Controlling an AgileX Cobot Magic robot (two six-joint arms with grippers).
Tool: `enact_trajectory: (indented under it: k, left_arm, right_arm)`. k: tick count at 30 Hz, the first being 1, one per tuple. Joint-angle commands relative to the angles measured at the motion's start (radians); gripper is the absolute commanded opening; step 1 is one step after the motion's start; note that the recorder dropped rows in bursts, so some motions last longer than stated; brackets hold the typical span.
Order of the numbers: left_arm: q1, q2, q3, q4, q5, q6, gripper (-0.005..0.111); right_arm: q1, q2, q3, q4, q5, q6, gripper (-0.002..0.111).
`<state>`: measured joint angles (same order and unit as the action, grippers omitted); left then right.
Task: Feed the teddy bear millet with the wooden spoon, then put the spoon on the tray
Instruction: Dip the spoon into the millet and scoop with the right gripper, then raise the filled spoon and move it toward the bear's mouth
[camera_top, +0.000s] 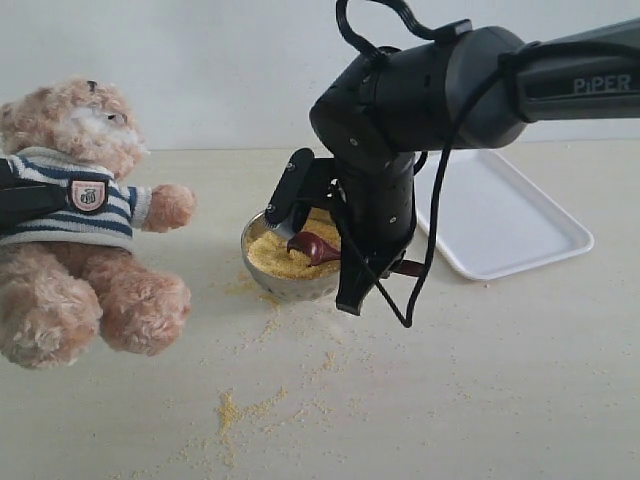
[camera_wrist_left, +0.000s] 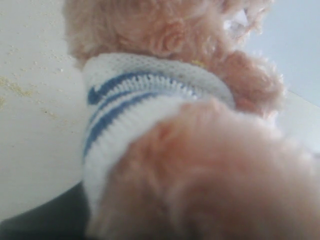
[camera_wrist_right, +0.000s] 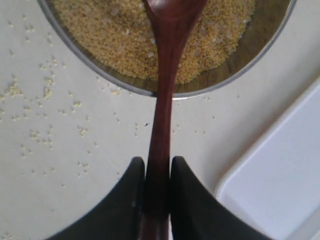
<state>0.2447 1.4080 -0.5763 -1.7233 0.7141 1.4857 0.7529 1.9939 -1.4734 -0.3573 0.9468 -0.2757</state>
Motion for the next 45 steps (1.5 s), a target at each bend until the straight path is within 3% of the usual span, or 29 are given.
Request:
enact_trajectory:
  k: [1,26,35,45]
  left_arm:
    - [0.002,-0.004,-0.006,-0.021,0.022,0.004,0.005]
    - [0.002,-0.004,-0.006,-0.021,0.022,0.018,0.005]
    - [0.002,-0.004,-0.006,-0.021,0.022,0.027,0.005]
    - [0.002,-0.004,-0.006,-0.014,0.052,0.025,0.005]
  right_arm:
    - [-0.011,-0.008,-0.006,0.024,-0.001,-0.003,0.0]
    - [-0.04,-0.01,-0.042,0.116,0.002,0.084,0.0]
    - [-0.095,-0.01,-0.146,0.331,0.082,0.01,0.0]
    - [-0.097,-0.01,-0.155,0.357,0.192,0.005,0.0]
